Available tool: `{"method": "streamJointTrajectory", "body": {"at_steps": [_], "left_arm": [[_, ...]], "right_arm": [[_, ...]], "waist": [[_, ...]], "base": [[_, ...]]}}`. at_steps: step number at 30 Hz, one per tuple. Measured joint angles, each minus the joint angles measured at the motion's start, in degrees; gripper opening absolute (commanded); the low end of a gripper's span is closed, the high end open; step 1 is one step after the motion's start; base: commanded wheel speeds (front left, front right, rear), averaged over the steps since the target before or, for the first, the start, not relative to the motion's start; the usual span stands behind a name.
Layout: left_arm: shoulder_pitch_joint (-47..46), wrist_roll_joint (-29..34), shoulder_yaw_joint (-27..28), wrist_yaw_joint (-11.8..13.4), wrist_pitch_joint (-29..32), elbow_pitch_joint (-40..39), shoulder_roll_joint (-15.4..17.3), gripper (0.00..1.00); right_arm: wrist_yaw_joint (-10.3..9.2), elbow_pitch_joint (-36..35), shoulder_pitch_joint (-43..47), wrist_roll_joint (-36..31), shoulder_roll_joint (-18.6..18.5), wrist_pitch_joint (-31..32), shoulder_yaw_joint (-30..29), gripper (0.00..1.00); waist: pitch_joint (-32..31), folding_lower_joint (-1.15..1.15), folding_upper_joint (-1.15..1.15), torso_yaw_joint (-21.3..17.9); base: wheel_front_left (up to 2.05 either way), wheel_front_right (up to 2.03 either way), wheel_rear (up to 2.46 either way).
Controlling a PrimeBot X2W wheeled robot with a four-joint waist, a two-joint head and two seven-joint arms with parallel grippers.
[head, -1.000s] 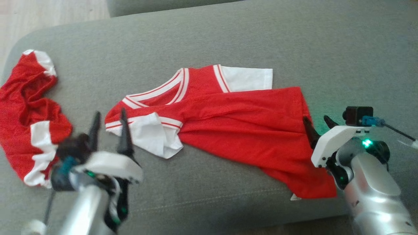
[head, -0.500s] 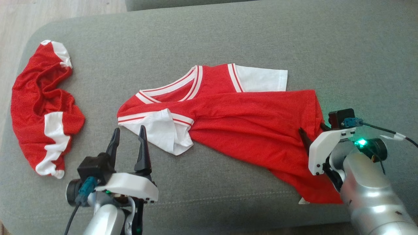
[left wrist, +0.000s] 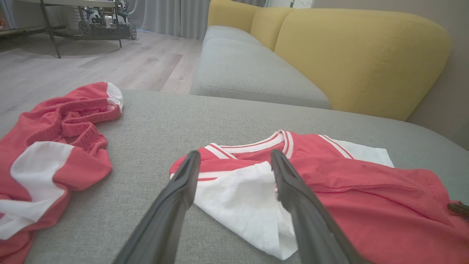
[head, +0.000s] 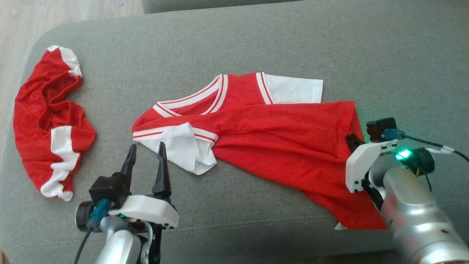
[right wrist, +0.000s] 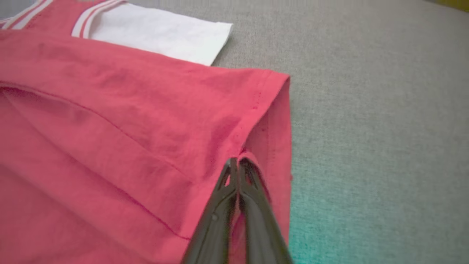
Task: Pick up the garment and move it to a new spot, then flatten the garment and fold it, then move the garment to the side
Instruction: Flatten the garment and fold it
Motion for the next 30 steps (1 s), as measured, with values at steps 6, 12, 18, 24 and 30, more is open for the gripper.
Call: {"method": "streamJointTrajectory", "body": {"at_steps": [6,12,18,24,30], "left_arm": [[0.48,0.52,0.60,-0.51,0.00,0.08,-0.79,1.00],[1.62,0.57,1.57,-1.01,0.00,0.07,-1.02,1.00],[2.05,1.01,1.65,-1.44,0.00,0.05,-1.16,1.00],[2.05,1.59,1.71,-1.49,0.00,0.03,-1.21,1.00],[1.99,2.19,1.35,-1.93,0.00,0.05,-1.31,1.00]], "right_arm": [[0.01,-1.79,-1.70,-3.10,-2.60,-3.12,-5.86,0.00],[0.00,0.14,-1.80,-5.35,-2.49,1.67,-9.22,1.00],[0.00,-1.53,-0.69,-6.75,-2.25,2.00,-11.32,1.00],[0.00,-4.39,-0.73,-6.62,-0.09,-0.27,-12.67,1.00],[0.00,-3.02,-0.73,-7.19,0.43,-0.25,-13.54,1.00]], "waist": [[-1.24,0.00,0.00,-0.65],[-1.62,0.00,0.00,-1.10],[-1.29,0.00,0.00,-1.28],[-1.02,0.00,0.00,-1.08],[-0.59,0.00,0.00,0.11]], "base": [[0.00,0.00,0.00],[0.00,0.00,0.00],[0.00,0.00,0.00],[0.00,0.00,0.00],[0.00,0.00,0.00]]}}
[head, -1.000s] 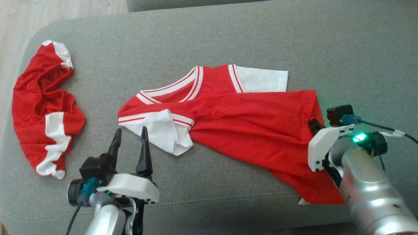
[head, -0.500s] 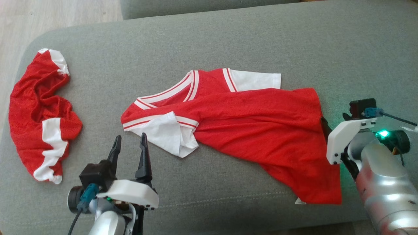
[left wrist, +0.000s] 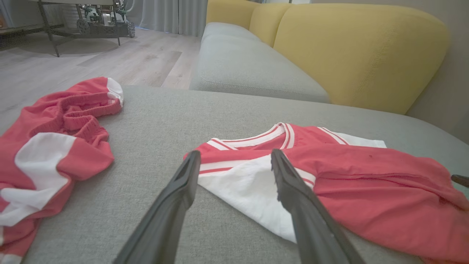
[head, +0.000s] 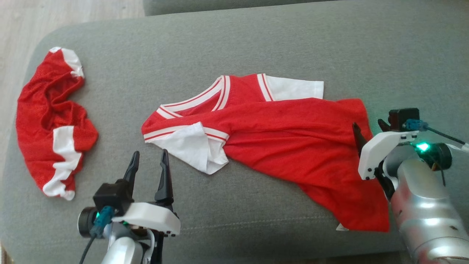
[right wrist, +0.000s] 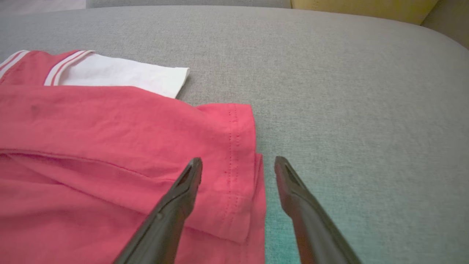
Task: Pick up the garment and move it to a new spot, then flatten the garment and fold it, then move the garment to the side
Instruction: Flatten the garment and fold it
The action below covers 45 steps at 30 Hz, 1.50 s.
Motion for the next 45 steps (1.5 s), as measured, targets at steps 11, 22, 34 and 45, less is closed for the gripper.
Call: {"method": "streamJointTrajectory", "body": {"at_steps": [11,22,34,45], "left_arm": [[-0.03,0.33,-1.70,0.33,0.00,0.00,-0.11,1.00],[-0.02,0.31,-1.98,0.51,0.00,0.00,-0.11,1.00],[-0.02,0.34,-3.34,0.49,0.00,0.11,-0.13,1.00],[-0.82,0.87,-3.60,0.43,0.00,1.24,-0.15,1.00]], "right_arm": [[0.00,2.89,-0.59,-3.83,-0.86,0.23,-4.36,0.87],[0.00,5.16,-2.43,-6.84,-1.79,0.73,-7.66,0.00],[0.00,5.48,-2.83,-9.03,-2.71,0.66,-12.67,1.00],[0.00,7.92,-6.04,-9.61,-2.80,1.07,-12.44,0.00]], "waist": [[0.94,0.00,0.00,2.72],[0.58,0.00,0.00,3.54],[1.12,0.00,0.00,4.35],[2.14,0.00,0.00,6.54]], "base": [[0.00,0.00,0.00],[0.00,0.00,0.00],[0.00,0.00,0.00],[0.00,0.00,0.00]]}}
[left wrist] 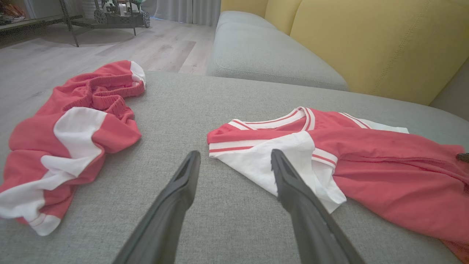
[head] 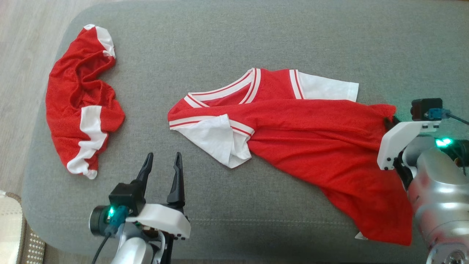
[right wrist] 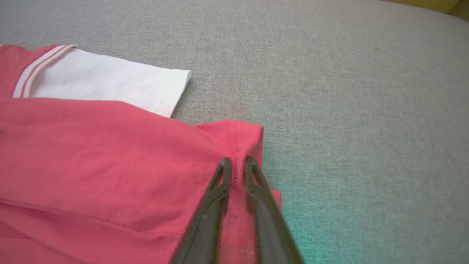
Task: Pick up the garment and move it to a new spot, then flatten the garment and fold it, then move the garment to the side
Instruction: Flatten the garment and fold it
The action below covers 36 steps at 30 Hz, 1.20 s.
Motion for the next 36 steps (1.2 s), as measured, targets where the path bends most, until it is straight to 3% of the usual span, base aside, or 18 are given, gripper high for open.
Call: {"method": "streamJointTrajectory", "body": {"at_steps": [10,14,17,20,28,32,36], "left_arm": [[0.08,-2.50,-1.24,-0.02,0.00,0.35,0.00,1.00],[0.03,-10.45,-4.98,-2.53,2.37,1.88,0.00,1.00],[-0.49,-15.61,-8.75,-3.05,6.35,4.56,0.03,1.00],[-4.26,-15.84,-12.68,-2.54,5.89,7.68,0.02,1.00],[-25.92,-7.39,-25.25,7.33,1.35,17.23,-0.14,1.00],[-33.18,-2.31,-30.64,12.17,5.23,25.48,-0.45,1.00],[-36.38,-0.66,-33.55,15.50,9.29,30.44,-0.54,1.00]], "right_arm": [[0.01,-0.21,-1.14,-0.40,-1.98,-2.27,-0.43,0.00],[0.01,-1.51,-4.27,-0.41,-2.66,-3.39,-0.81,0.00],[0.00,-1.49,-5.60,-0.76,-2.77,-3.48,-0.62,0.00],[0.01,-1.12,-5.67,-0.91,-2.58,-3.96,-0.48,0.00],[0.00,0.07,-5.91,-0.89,-1.64,-4.14,0.69,0.00],[0.01,0.52,-6.19,-0.85,-1.11,-4.15,1.53,0.00],[0.01,0.89,-7.60,-0.83,-0.90,-4.22,1.88,0.00]], "waist": [[-1.22,0.00,0.00,-0.79],[-1.06,0.00,0.00,-1.36],[-0.60,0.00,0.00,-1.77],[-0.12,0.00,0.00,-2.24],[2.10,0.00,0.00,-4.20],[2.92,0.00,0.00,-5.79],[3.80,0.00,0.00,-7.13]], "base": [[0.00,0.00,0.00],[0.00,0.00,0.00],[0.00,0.00,0.00],[0.00,0.00,0.00],[0.00,0.00,0.00],[0.00,0.00,0.00],[0.00,0.00,0.00]]}}
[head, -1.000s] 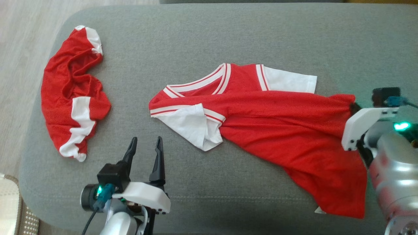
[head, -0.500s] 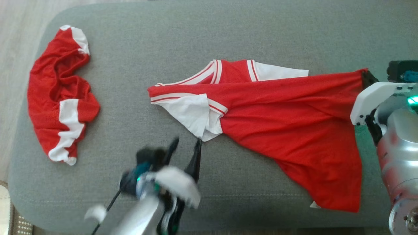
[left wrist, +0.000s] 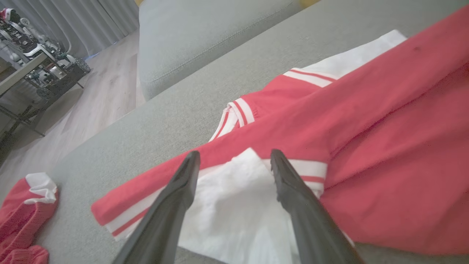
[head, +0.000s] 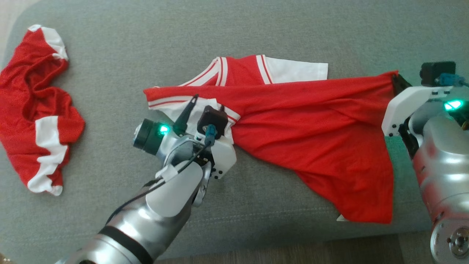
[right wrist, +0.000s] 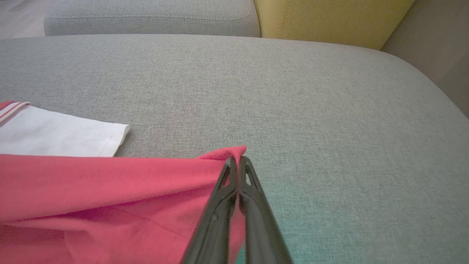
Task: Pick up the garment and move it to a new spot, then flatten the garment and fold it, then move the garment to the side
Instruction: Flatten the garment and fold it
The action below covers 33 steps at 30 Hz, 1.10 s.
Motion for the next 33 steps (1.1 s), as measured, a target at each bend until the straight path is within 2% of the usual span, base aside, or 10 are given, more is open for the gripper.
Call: {"method": "streamJointTrajectory", "body": {"at_steps": [6,7,8,9,13,15,19,24,30,33], "left_arm": [[-1.18,-1.42,-1.62,1.24,2.85,3.43,-0.05,1.00],[-1.18,-1.85,-1.70,1.24,2.58,3.55,-0.05,0.80],[-1.18,-2.25,-1.83,1.23,1.82,3.66,-0.05,0.05],[-1.22,-2.63,-1.92,1.22,1.27,3.92,-0.08,0.00],[-1.77,-4.93,-0.85,0.57,-3.63,4.87,-0.08,0.00],[-2.96,-7.11,1.98,-0.52,-6.33,4.15,-0.01,0.00],[-7.92,-14.40,10.74,-6.15,-8.61,-1.00,2.31,0.00],[-19.06,-16.66,15.33,-11.87,-7.47,-1.67,8.86,0.00],[-33.85,-15.68,16.78,-14.39,-5.71,2.18,10.56,0.00],[-41.97,-13.33,17.01,-14.25,-7.82,5.97,10.53,0.00]], "right_arm": [[0.00,0.18,-0.62,0.58,0.04,-0.42,0.51,0.00],[0.00,0.18,-0.62,0.58,0.04,-0.43,0.63,0.00],[0.00,0.18,-0.62,0.59,0.04,-0.43,0.74,0.00],[-0.01,0.19,-0.62,0.60,0.05,-0.44,0.89,0.00],[-0.01,0.41,-0.73,1.47,0.05,-0.48,1.23,0.00],[0.00,0.65,-1.26,2.79,0.08,-0.54,1.14,0.00],[-0.01,0.97,-5.28,5.82,0.08,-0.57,1.30,0.00],[-0.01,1.02,-14.05,8.49,-0.62,1.08,3.13,0.00],[-0.01,0.78,-24.73,8.81,-2.13,4.31,6.02,0.00],[-0.01,-0.30,-30.10,9.21,-3.39,4.60,6.46,0.00]], "waist": [[0.85,0.00,0.00,-0.90],[0.96,0.00,0.00,-0.92],[1.06,0.00,0.00,-0.92],[1.14,0.00,0.00,-0.92],[1.04,0.00,0.00,-0.92],[0.62,0.00,0.00,-0.81],[-0.83,0.00,0.00,-0.86],[-1.97,0.00,0.00,-2.02],[-0.53,0.00,0.00,-3.52],[1.32,0.00,0.00,-4.16]], "base": [[0.00,0.00,0.00],[0.00,0.00,0.00],[0.00,0.00,0.00],[0.00,0.00,0.00],[0.00,0.00,0.00],[0.00,0.00,0.00],[0.00,0.00,0.00],[0.00,0.00,0.00],[0.00,0.00,0.00],[0.00,0.00,0.00]]}}
